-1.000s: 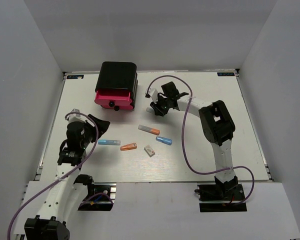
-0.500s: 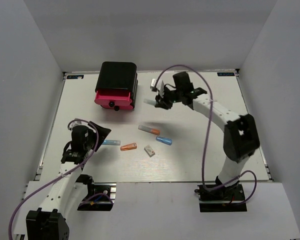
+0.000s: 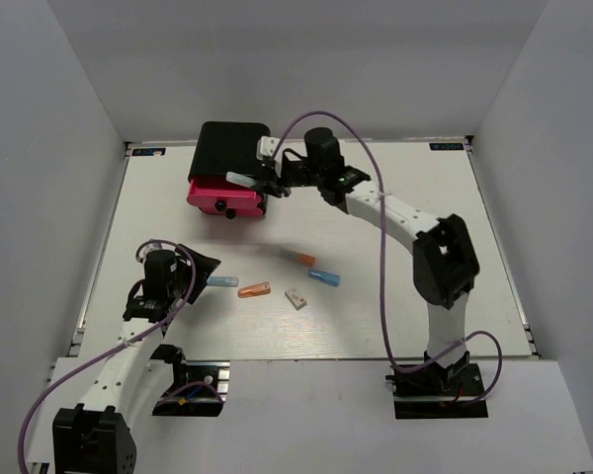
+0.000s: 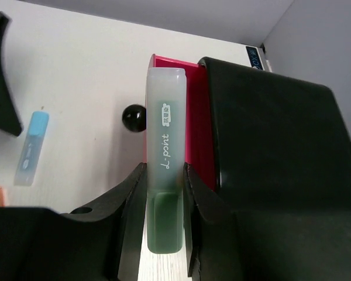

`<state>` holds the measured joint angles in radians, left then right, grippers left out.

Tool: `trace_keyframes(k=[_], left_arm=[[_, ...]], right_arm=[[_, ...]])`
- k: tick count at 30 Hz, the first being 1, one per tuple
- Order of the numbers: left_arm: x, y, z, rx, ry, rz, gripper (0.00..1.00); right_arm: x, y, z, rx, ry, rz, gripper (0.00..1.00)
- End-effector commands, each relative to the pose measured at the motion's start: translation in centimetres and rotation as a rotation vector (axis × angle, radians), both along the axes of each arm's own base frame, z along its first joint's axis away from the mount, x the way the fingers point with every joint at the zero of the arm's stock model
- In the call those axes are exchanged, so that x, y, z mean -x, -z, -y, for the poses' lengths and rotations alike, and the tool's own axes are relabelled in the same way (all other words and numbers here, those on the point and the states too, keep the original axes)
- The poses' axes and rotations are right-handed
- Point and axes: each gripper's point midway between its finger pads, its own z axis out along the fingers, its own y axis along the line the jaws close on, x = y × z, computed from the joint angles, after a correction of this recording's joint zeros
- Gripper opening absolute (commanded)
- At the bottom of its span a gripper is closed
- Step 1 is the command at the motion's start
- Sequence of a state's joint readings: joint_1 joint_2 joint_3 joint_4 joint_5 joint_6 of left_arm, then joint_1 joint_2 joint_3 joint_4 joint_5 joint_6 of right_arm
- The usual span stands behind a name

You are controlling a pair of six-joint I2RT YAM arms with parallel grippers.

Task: Sort the stationery into containers
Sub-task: Place the stationery in the drawer.

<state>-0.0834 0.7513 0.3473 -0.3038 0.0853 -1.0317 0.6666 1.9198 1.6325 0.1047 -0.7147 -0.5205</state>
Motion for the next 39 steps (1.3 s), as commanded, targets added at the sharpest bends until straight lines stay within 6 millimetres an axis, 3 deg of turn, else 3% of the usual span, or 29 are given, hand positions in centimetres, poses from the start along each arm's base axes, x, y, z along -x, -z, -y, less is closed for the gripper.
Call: trace_keyframes(k=[1, 3, 10, 20, 26, 28, 29, 31, 32, 34, 35, 37, 39], left_arm=[[0.3, 0.1, -0.2, 0.003, -0.019, 0.004, 0.82], [0.5, 0.0, -0.3, 0.003, -0.019, 0.002, 0.82], [0.6, 0.1, -0.3, 0.004, -0.019, 0.010, 0.83], [0.8, 2.1, -0.5, 0.005, -0.054, -0.113, 0.83], [0.6, 2.3, -0.4, 0.017, -0.078, -0.157, 0.86], [0.8, 3.0, -0.7, 0.004, -0.088, -0.197, 0.88], [0.7, 3.0, -0.8, 0.002, -0.101, -0.209, 0.88], [0.8, 3.8, -1.0, 0.001, -0.122, -0.255, 0.88], [0.5, 3.6, -0.7, 0.006, -0.120, -0.258, 0.88], [0.5, 4.1, -0.9, -0.005, -0.136, -0.310, 0.88], [0.3, 4.2, -1.1, -0.007, -0.152, -0.325, 0.88], [0.0, 4.2, -1.2, -0.013, -0.166, -0.356, 0.88], [-0.4, 4.5, -1.3, -0.023, -0.183, -0.400, 0.87]], right_arm=[[-1.2, -6.1, -3.2, -0.167, 0.024, 0.083, 0.04], [-2.0, -5.9, -4.6, -0.179, 0.032, 0.070, 0.04], [-1.2, -4.8, -6.9, -0.180, -0.004, 0.055, 0.05], [-3.7, 0.4, -8.6, -0.120, 0.047, -0.011, 0.33], [-3.9, -1.3, -8.3, -0.135, 0.055, 0.009, 0.56], [-3.5, -2.3, -7.8, -0.158, 0.062, 0.002, 0.58], [-3.2, -4.4, -7.4, -0.197, 0.066, 0.028, 0.58], [-2.6, -5.1, -6.5, -0.215, 0.078, 0.009, 0.58], [-2.0, -8.0, -5.8, -0.259, 0.077, 0.035, 0.58], [-1.8, -7.4, -5.0, -0.255, 0.096, 0.004, 0.58], [-0.9, -10.5, -3.9, -0.306, 0.093, 0.045, 0.59], [-0.7, -8.8, -2.8, -0.288, 0.111, 0.019, 0.60], [0.1, -10.0, -1.0, -0.305, 0.126, 0.049, 0.60]])
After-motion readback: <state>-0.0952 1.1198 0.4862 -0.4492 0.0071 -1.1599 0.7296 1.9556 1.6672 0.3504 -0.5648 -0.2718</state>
